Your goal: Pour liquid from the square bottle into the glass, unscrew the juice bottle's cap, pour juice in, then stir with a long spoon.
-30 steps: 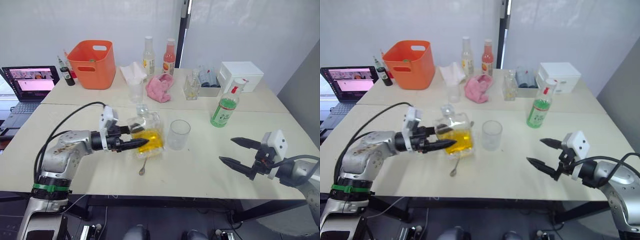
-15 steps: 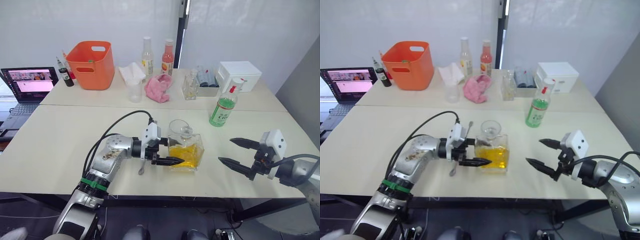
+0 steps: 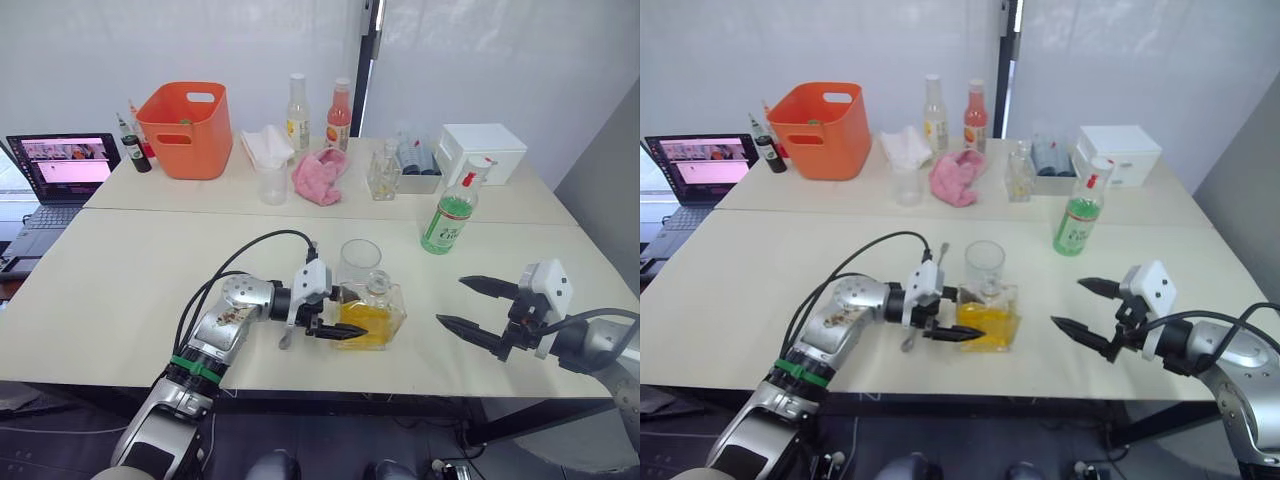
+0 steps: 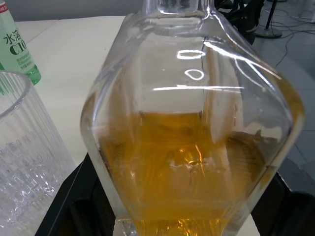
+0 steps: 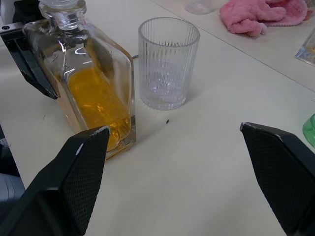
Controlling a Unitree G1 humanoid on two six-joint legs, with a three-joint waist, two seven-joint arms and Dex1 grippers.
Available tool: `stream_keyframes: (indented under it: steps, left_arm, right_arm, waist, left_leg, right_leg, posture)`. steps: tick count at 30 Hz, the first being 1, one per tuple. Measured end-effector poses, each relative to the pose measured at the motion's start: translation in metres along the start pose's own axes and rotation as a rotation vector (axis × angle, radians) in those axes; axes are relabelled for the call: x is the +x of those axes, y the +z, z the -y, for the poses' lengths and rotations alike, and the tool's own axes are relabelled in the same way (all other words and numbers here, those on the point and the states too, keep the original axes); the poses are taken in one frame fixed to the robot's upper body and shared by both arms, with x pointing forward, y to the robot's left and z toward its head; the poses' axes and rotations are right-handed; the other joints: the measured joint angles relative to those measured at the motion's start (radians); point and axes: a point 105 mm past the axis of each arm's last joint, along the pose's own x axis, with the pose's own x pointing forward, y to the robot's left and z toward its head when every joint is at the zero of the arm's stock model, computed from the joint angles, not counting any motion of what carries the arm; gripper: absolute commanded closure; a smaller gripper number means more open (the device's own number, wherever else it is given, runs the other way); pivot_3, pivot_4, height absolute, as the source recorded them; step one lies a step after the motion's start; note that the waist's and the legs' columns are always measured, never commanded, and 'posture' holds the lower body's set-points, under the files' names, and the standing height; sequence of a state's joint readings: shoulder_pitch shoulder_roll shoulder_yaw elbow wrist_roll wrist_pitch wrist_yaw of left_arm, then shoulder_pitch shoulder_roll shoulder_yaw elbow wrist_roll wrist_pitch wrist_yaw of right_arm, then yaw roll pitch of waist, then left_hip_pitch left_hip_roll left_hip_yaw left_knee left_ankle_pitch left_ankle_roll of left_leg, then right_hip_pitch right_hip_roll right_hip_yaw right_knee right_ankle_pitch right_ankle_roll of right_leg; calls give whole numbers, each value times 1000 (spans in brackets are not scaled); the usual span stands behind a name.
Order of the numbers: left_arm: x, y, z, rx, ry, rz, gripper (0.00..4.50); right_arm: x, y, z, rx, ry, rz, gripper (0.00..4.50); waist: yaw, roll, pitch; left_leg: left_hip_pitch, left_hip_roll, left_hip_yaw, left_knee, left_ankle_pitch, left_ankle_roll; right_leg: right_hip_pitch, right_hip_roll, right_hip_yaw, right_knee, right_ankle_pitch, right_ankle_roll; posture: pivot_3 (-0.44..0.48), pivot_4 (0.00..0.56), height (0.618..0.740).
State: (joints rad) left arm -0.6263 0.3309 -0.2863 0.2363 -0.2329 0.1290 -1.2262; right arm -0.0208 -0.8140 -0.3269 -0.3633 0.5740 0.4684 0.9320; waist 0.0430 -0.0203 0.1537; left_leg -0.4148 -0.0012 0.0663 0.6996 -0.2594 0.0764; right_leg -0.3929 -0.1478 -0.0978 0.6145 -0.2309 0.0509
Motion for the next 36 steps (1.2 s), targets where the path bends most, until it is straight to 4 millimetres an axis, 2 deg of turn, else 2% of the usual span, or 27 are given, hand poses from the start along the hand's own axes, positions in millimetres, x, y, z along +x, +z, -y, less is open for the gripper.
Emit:
stream_keyframes:
  steps: [6, 8, 10, 15, 20, 26, 36]
  left_arm:
    - [1, -2, -1, -5, 19, 20, 1721]
    - [0, -3, -1, -20, 23, 25, 687]
    - [-2, -2, -2, -36, 29, 28, 63]
    - [-9, -1, -3, -57, 34, 16, 24]
    - [-12, 18, -2, -71, 16, 43, 24]
    - [-6, 41, -1, -54, -2, 55, 24]
    - [0, 24, -5, -82, 43, 7, 24]
  right_arm:
    - [0, 0, 0, 3, 0, -2, 0]
    - [0, 0, 0, 2, -1, -1, 0]
    - [0, 1, 1, 0, -1, 1, 0]
    - [0, 1, 1, 0, -3, 1, 0]
    - [1, 1, 1, -1, -4, 3, 0]
    - [1, 2, 2, -1, -4, 3, 0]
    - [3, 5, 2, 0, -6, 12, 0]
  waist:
    - [2, 0, 0]
    - [2, 0, 0]
    - [0, 0, 0]
    - [-2, 0, 0]
    - [-2, 0, 0]
    - [-3, 0, 0]
    - [-2, 1, 0]
  left_leg:
    - [0, 0, 0, 3, -1, 2]
    - [0, 0, 0, 3, -1, 2]
    - [0, 0, 0, 3, -1, 2]
    - [0, 0, 0, 3, -1, 2]
    - [0, 0, 0, 3, -1, 2]
    - [0, 0, 0, 2, -1, 1]
    - [0, 0, 0, 3, -1, 1]
  right_leg:
    - [2, -1, 0, 0, 1, 2]
    - [1, -1, 0, 0, 1, 2]
    - [1, -1, 0, 0, 1, 1]
    - [1, 0, 0, 0, 1, 2]
    - [1, -1, 0, 0, 1, 2]
    - [2, 0, 0, 0, 1, 2]
    - [2, 0, 0, 0, 1, 2]
  posture:
    - [0, 150, 740]
    - [0, 150, 740]
    - [0, 150, 740]
    - [0, 150, 740]
    - [0, 150, 740]
    - [0, 150, 740]
    - [0, 150, 740]
